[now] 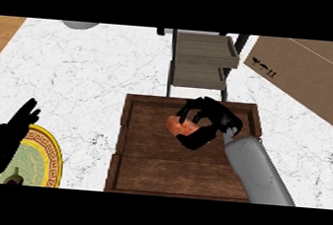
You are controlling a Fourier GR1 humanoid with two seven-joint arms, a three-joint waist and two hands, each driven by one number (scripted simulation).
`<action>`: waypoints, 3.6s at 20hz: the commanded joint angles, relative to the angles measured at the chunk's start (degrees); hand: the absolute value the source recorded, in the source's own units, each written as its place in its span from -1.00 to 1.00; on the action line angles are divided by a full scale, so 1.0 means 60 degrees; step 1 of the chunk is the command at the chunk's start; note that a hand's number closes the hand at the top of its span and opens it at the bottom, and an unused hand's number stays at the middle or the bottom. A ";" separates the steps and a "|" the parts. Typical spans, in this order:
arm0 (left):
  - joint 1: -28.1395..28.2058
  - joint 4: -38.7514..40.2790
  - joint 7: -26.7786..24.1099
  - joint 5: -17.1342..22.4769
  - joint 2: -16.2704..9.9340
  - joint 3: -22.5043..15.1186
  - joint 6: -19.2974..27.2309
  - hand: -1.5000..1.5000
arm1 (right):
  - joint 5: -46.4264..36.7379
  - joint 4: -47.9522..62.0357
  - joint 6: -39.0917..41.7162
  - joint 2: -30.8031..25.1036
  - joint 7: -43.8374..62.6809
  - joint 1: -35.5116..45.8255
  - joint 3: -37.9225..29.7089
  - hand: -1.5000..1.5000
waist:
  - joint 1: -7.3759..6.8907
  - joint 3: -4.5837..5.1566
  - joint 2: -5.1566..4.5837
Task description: Pick the sweet potato from the tray and place it in the tiered basket
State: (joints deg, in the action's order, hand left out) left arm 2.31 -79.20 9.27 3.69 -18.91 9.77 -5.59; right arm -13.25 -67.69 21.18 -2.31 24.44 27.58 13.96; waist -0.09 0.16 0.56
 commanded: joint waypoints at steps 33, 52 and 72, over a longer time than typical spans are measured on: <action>-0.0591 0.0261 0.0145 -0.0364 0.0356 -0.0442 -0.0015 0.00 | -0.4949 0.0771 -0.3700 0.0377 0.9947 1.2000 0.1669 1.00 | -0.0539 0.0015 -0.0037; -0.0271 0.0042 -0.0163 -0.0251 0.0208 -0.0091 -0.0151 0.00 | -0.5247 0.5757 -0.6911 -0.0404 0.4297 1.2577 -0.1920 1.00 | -0.0481 -0.0001 -0.0240; -0.0531 -0.0007 0.0092 -0.0387 0.0278 -0.0151 -0.0096 0.00 | -0.7625 0.9093 -0.2330 -0.2284 0.0097 1.4152 0.0391 1.00 | -0.0474 0.0002 -0.0243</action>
State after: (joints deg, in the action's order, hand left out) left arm 0.02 -78.69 8.84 1.47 -17.31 8.93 -6.43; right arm -57.72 -15.64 2.77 -14.88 28.54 109.58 15.46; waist -2.92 0.17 -0.99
